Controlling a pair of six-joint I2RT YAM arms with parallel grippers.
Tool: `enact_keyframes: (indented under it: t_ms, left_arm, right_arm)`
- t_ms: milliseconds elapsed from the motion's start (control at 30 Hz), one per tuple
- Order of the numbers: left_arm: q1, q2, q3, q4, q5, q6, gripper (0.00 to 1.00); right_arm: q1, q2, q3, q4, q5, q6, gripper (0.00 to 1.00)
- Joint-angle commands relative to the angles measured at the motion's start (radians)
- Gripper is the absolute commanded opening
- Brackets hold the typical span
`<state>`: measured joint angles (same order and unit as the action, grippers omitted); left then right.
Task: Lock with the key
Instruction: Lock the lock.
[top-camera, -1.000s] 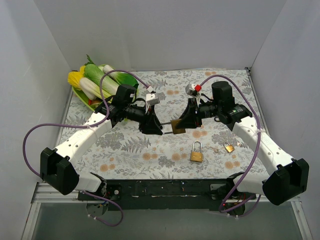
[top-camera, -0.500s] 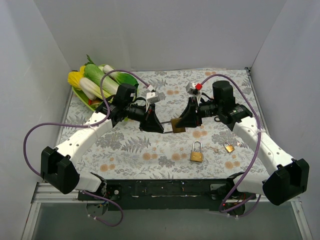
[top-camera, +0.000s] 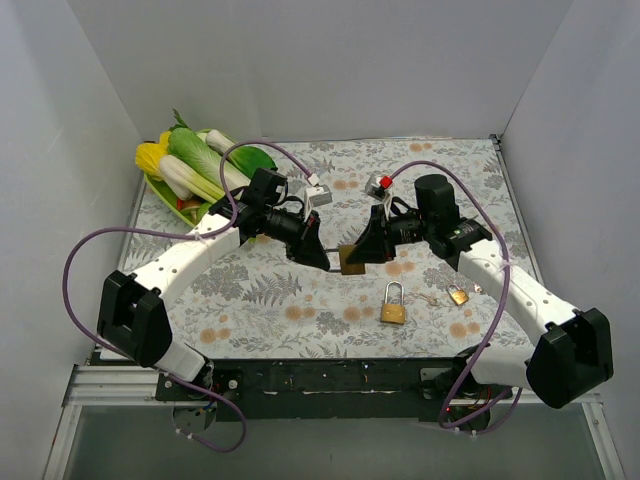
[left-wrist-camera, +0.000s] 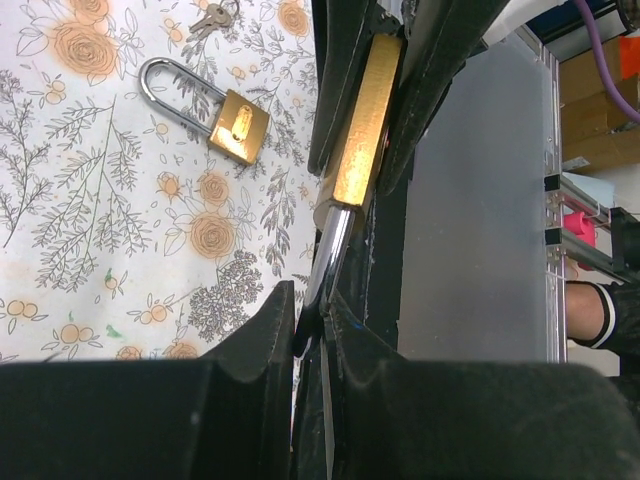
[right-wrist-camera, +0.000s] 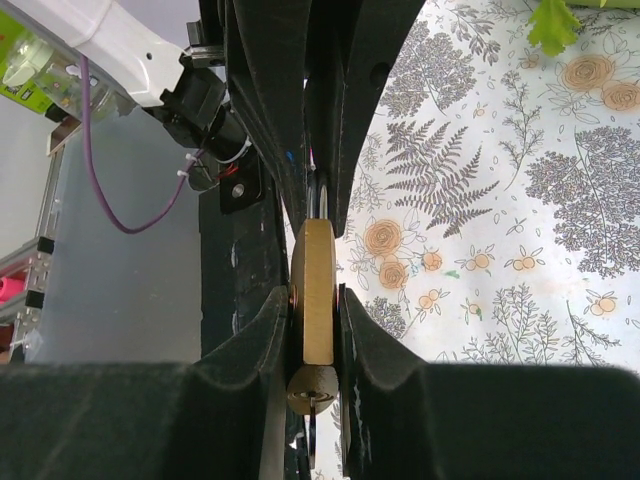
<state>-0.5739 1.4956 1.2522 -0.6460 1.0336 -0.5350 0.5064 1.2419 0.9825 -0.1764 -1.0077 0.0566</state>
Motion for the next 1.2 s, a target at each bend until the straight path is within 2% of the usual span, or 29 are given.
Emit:
enact_keyframes:
  t_ms: [0,133,267,467,500,600,633,667,700,733,767,800,833,900,1033,1167]
  left_arm:
    - [-0.116,0.014,0.118,0.362,0.102,-0.105,0.0]
    - [-0.119,-0.001,0.115,0.335,0.112,-0.08,0.0]
    - [-0.084,-0.04,0.072,0.272,0.129,-0.049,0.0]
    - [0.034,-0.075,0.038,0.152,0.146,-0.011,0.01]
    - [0.072,-0.08,0.033,0.181,0.138,-0.04,0.07]
    - [0.156,-0.092,-0.017,0.3,0.129,-0.233,0.36]
    - [0.175,-0.098,-0.048,0.336,0.106,-0.302,0.64]
    - [0.189,-0.103,-0.065,0.374,0.085,-0.413,0.81]
    - [0.203,-0.115,-0.076,0.422,0.042,-0.481,0.89]
    - [0.204,-0.117,-0.083,0.427,-0.125,-0.547,0.95]
    - [0.204,-0.118,-0.088,0.424,-0.189,-0.609,0.98]
    - [0.215,-0.12,-0.092,0.425,-0.248,-0.754,0.98]
    - [0.218,-0.124,-0.105,0.431,-0.338,-0.823,0.98]
    - [0.22,-0.133,-0.129,0.431,-0.412,-1.01,0.98]
    - [0.22,-0.112,-0.145,0.463,-0.458,-1.219,0.98]
    - [0.21,-0.038,-0.099,0.439,-0.437,-1.348,0.98]
  right_arm:
    - [0.175,0.033,-0.013,0.313,-0.118,0.083,0.01]
    - [0.162,0.031,0.018,0.234,-0.115,0.037,0.01]
    - [0.078,0.019,0.018,0.178,-0.123,0.025,0.01]
    - [-0.055,0.001,0.008,0.137,-0.131,0.06,0.01]
    - [-0.074,0.002,-0.001,0.155,-0.128,0.08,0.01]
    - [-0.143,0.004,-0.027,0.263,-0.102,0.202,0.01]
    - [-0.157,0.004,-0.047,0.293,-0.088,0.233,0.01]
    - [-0.179,0.001,-0.054,0.317,-0.047,0.261,0.01]
    - [-0.187,-0.001,-0.062,0.363,-0.017,0.316,0.01]
    - [-0.193,-0.007,-0.082,0.386,0.053,0.339,0.01]
    - [-0.2,-0.022,-0.09,0.402,0.104,0.362,0.01]
    - [-0.201,-0.033,-0.102,0.423,0.157,0.399,0.01]
    - [-0.201,-0.042,-0.111,0.469,0.269,0.417,0.01]
    - [-0.198,-0.052,-0.116,0.491,0.375,0.437,0.01]
    - [-0.155,-0.029,-0.052,0.466,0.607,0.404,0.01]
    - [-0.065,-0.007,-0.007,0.437,0.734,0.32,0.01]
